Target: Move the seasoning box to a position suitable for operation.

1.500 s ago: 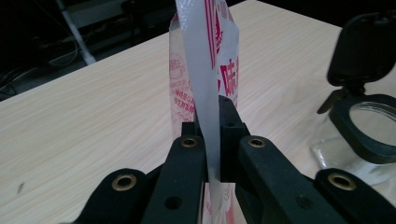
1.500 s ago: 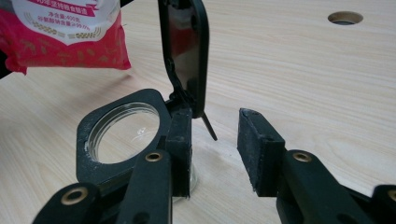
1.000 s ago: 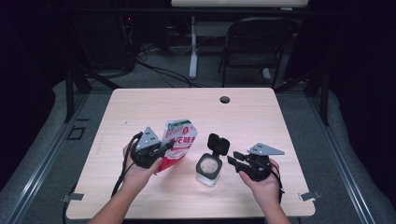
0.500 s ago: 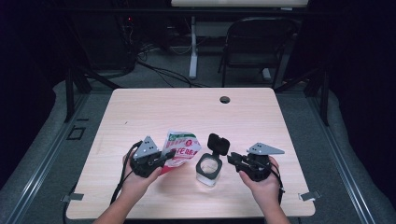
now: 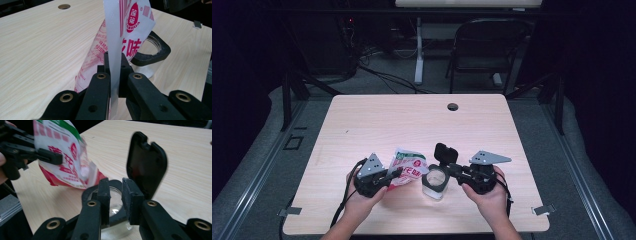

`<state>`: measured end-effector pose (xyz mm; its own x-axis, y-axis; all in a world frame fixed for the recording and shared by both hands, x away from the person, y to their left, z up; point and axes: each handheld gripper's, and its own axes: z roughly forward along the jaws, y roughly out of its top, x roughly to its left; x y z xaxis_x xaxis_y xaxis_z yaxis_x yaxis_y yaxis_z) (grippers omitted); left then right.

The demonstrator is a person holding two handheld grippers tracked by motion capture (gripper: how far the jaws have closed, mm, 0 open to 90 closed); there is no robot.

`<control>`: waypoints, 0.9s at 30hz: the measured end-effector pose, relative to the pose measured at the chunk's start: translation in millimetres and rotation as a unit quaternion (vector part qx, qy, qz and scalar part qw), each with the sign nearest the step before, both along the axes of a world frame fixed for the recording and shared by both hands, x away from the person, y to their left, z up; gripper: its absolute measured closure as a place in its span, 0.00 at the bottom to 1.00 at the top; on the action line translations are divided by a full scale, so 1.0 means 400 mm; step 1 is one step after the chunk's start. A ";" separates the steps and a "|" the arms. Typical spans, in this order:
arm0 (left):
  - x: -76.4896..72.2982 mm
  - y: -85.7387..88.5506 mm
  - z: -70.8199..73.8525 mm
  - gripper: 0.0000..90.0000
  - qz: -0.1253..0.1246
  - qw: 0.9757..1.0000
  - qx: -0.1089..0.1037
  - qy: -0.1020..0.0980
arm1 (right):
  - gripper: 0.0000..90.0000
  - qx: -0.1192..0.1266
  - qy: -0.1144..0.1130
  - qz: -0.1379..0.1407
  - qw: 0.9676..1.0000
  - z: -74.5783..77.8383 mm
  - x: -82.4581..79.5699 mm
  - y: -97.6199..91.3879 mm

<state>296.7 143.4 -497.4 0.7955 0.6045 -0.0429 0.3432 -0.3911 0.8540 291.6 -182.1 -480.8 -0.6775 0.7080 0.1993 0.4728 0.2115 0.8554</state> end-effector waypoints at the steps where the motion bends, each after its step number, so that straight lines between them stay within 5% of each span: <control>1: -0.001 0.000 -0.001 1.00 0.000 1.000 0.000 0.002 | 0.85 0.003 0.000 0.004 1.000 0.001 0.001 0.007; 7: -0.002 0.004 -0.005 1.00 0.000 1.000 -0.002 0.003 | 0.83 -0.013 -0.001 0.032 0.999 0.015 0.007 0.042; 27: 0.000 0.058 -0.014 1.00 0.009 1.000 -0.008 0.006 | 0.77 -0.004 -0.011 0.082 0.997 0.032 0.026 0.147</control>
<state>296.6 166.7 -502.9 0.7840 0.6178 -0.0613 0.3598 -0.3717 0.8558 301.9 -123.1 -468.2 -0.7882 0.5891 0.1777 0.4125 0.2914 0.8631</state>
